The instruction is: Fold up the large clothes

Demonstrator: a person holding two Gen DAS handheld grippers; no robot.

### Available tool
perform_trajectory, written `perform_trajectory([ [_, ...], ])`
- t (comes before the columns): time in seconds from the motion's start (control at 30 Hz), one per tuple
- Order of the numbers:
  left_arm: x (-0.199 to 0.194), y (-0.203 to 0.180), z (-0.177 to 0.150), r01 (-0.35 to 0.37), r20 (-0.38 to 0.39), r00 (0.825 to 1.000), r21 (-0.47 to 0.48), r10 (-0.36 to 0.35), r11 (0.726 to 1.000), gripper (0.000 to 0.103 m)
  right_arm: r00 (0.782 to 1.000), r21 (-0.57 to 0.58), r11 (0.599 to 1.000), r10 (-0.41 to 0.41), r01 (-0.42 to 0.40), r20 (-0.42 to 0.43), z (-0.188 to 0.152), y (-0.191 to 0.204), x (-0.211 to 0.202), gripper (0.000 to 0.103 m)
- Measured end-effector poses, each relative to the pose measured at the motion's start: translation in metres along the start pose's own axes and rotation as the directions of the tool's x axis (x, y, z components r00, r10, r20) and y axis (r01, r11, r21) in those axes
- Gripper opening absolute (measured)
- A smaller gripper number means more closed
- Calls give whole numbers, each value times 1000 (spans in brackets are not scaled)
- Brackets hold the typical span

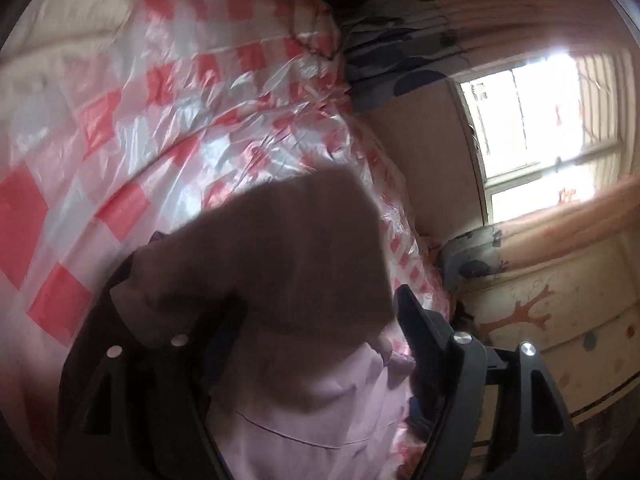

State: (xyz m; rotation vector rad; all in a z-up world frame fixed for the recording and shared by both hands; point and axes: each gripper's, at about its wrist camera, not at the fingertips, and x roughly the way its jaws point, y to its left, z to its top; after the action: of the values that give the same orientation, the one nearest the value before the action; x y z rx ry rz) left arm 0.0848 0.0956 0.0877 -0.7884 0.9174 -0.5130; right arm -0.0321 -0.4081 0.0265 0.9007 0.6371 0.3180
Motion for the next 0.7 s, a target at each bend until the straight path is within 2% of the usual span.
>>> perform_trajectory([
  [0.03, -10, -20, -12, -38, 45, 998, 109, 33, 993, 81, 995, -107, 990, -96, 94, -13, -5, 18, 4, 96],
  [0.07, -17, -42, -28, -84, 88, 994, 228, 65, 970, 83, 981, -218, 958, -196, 188, -16, -12, 35, 11, 96],
  [0.1, -17, -55, -40, -109, 100, 992, 305, 82, 946, 86, 965, -291, 925, -260, 245, -16, -18, 47, 19, 96],
  [0.13, -9, -72, -56, -132, 88, 991, 404, 105, 905, 87, 945, -356, 884, -328, 302, -13, -23, 56, 31, 96],
  [0.17, -1, -80, -66, -144, 72, 989, 463, 125, 874, 87, 919, -400, 844, -394, 357, -9, -26, 62, 46, 96],
  [0.2, 17, -90, -80, -164, 52, 985, 540, 162, 826, 87, 902, -421, 820, -431, 389, -7, -29, 61, 57, 96],
  [0.27, 63, -95, -96, -224, 35, 965, 632, 261, 742, 87, 865, -453, 771, -503, 448, 0, -30, 56, 92, 96],
  [0.3, 87, -90, -98, -251, 21, 950, 646, 312, 721, 87, 839, -467, 742, -544, 481, 1, -29, 49, 112, 96],
  [0.33, 105, -82, -94, -272, 7, 937, 639, 348, 720, 87, 821, -474, 724, -571, 501, -4, -27, 43, 126, 96],
  [0.37, 134, -67, -87, -325, -9, 908, 617, 419, 717, 87, 792, -486, 696, -610, 528, -13, -24, 32, 150, 96],
  [0.4, 155, -54, -80, -355, -22, 889, 596, 457, 720, 86, 779, -492, 683, -627, 540, -16, -23, 21, 161, 96],
  [0.47, 179, -35, -62, -388, -33, 873, 560, 487, 732, 87, 767, -468, 683, -642, 560, -19, -11, 2, 183, 96],
  [0.53, 198, -25, -50, -417, -33, 854, 556, 520, 719, 87, 752, -446, 681, -659, 581, -25, 1, -12, 194, 96],
  [0.6, 211, -24, -46, -438, -50, 826, 569, 561, 696, 88, 738, -421, 692, -671, 586, -75, 13, -25, 202, 96],
  [0.63, 213, -25, -46, -441, -57, 819, 575, 571, 689, 88, 732, -414, 696, -675, 586, -98, 16, -28, 203, 96],
  [0.7, 199, -35, -46, -442, -48, 822, 575, 568, 689, 87, 730, -416, 696, -676, 585, -104, 17, -20, 197, 96],
])
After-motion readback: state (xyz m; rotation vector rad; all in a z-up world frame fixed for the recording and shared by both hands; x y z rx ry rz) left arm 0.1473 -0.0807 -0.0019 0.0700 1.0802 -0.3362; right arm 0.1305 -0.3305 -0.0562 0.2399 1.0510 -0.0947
